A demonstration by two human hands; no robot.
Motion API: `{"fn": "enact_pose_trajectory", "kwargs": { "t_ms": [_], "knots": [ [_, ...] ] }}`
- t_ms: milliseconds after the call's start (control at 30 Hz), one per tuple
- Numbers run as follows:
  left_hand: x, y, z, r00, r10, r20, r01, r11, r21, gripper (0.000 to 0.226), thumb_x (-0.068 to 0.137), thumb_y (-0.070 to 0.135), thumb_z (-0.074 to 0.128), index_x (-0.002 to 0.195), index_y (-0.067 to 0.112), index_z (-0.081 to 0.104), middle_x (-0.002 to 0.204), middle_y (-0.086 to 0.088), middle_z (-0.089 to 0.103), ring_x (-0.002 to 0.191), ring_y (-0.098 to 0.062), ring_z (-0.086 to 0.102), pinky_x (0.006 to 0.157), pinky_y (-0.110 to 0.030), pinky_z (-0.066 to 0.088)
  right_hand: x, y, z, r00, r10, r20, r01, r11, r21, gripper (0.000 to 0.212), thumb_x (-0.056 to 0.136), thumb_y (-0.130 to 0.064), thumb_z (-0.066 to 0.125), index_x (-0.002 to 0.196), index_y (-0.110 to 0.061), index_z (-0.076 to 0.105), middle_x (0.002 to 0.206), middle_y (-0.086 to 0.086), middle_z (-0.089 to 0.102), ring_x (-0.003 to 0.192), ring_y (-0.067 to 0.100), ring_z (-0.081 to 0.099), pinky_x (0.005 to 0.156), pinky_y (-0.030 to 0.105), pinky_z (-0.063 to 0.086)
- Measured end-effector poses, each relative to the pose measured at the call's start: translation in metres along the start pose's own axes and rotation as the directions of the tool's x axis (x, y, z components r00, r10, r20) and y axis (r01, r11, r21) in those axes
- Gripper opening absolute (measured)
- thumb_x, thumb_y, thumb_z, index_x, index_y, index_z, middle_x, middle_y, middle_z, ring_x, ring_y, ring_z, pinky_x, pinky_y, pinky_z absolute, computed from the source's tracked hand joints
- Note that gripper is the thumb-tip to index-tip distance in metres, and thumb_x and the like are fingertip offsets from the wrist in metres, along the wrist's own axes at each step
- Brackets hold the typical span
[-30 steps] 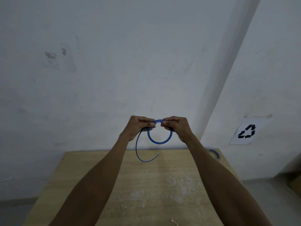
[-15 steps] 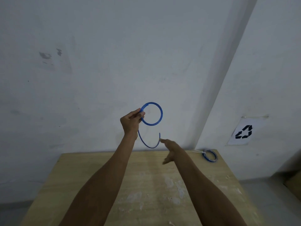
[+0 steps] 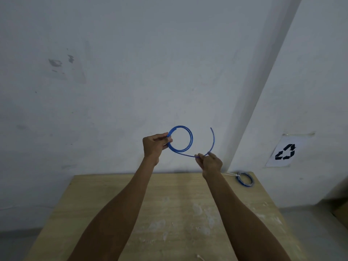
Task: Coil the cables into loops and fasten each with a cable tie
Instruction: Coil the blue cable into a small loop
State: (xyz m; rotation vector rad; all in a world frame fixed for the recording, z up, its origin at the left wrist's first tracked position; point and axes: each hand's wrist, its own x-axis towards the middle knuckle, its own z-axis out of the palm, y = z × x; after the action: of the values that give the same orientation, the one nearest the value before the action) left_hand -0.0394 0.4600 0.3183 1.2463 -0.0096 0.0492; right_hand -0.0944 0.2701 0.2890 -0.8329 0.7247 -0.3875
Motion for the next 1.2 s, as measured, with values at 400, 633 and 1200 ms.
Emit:
{"fn": "enact_pose_trajectory", "kwargs": {
  "t_ms": [400,633,1200],
  "knots": [
    [0.002,0.007,-0.012,0.963,-0.042,0.267,-0.028,0.967,0.253,0.027,0.081,-0.004,0.081,0.108,-0.004,0.076,0.095,-0.018,0.079,0.086,-0.030,0.078,0.083,-0.040,0.064,-0.006,-0.031,0.001,0.929,-0.221,0.296,0.321,0.880,-0.351,0.037,0.092,0.004,0.067,0.125,-0.013,0.070,0.091,0.018,0.077,0.086,0.028,0.076,0.082,0.032,0.062],
    [0.004,0.023,-0.015,0.930,-0.022,0.366,-0.090,0.954,0.286,0.028,0.083,-0.002,0.080,0.111,-0.004,0.076,0.098,-0.017,0.079,0.090,-0.030,0.078,0.082,-0.036,0.064,-0.011,-0.047,0.001,0.821,-0.132,0.556,0.436,0.774,-0.460,0.030,0.096,0.002,0.058,0.120,-0.010,0.073,0.096,0.017,0.078,0.088,0.027,0.073,0.088,0.039,0.062],
    [0.000,0.010,0.006,0.954,0.063,0.293,-0.127,0.971,0.204,0.024,0.089,-0.005,0.073,0.113,-0.003,0.075,0.102,-0.018,0.078,0.094,-0.032,0.076,0.088,-0.037,0.063,-0.014,-0.052,-0.001,0.682,-0.241,0.691,0.596,0.730,-0.334,0.023,0.098,-0.011,0.065,0.117,0.001,0.071,0.102,0.018,0.077,0.088,0.032,0.077,0.084,0.038,0.063]
  ]
}}
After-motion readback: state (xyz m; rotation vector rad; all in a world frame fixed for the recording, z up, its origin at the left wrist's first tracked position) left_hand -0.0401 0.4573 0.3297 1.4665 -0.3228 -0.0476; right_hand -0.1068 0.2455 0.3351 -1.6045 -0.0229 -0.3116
